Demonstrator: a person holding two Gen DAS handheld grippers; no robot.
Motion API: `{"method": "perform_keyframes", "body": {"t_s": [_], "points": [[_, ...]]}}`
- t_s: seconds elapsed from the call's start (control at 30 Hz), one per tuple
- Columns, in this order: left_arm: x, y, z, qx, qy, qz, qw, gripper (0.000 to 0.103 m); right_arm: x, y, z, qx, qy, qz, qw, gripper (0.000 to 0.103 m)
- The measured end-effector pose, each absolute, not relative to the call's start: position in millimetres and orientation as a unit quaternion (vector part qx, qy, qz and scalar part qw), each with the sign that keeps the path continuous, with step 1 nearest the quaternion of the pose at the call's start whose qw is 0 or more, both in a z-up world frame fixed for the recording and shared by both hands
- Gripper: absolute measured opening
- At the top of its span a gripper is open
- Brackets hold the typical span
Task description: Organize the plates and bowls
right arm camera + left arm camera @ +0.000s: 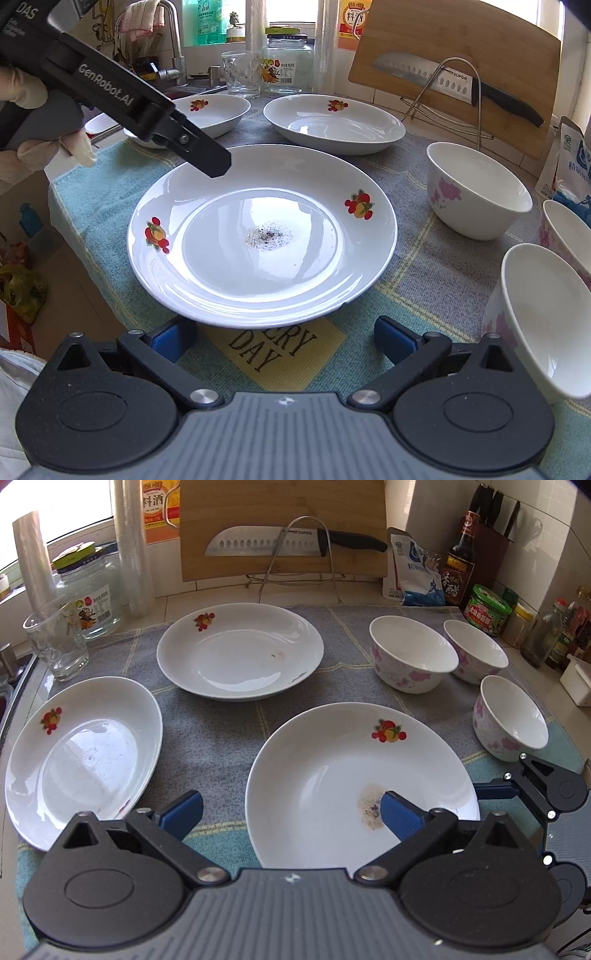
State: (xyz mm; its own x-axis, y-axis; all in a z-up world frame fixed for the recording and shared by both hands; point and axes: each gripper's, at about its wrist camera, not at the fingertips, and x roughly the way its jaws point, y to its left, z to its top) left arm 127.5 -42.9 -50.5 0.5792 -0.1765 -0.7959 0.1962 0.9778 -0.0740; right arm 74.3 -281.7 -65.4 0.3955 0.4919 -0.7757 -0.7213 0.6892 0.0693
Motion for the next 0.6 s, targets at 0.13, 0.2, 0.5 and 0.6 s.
{"method": "perform_keyframes", "body": {"t_s": [0.13,0.2,0.5,0.6], "points": [[150.6,-44.5,-59.4,0.027,0.460,-0.142,0.876,0.101,70.8,-283.4,-67.0,-0.135,0.398,0.366,0.831,0.103],[160.0,-45.8,-63.9,0.041,0.468,-0.156,0.869,0.101,67.7,-285.4,-68.6,-0.130,0.387,0.365,0.837,0.103],[182.2,-47.5,-79.9,0.075,0.495,-0.221,0.837,0.101,60.0,-283.6,-68.2,-0.119,0.378,0.348,0.850,0.103],[185.4,-47.7,-83.4,0.080,0.502,-0.237,0.828,0.100,59.1,-282.4,-67.5,-0.118,0.381,0.343,0.851,0.103]]}}
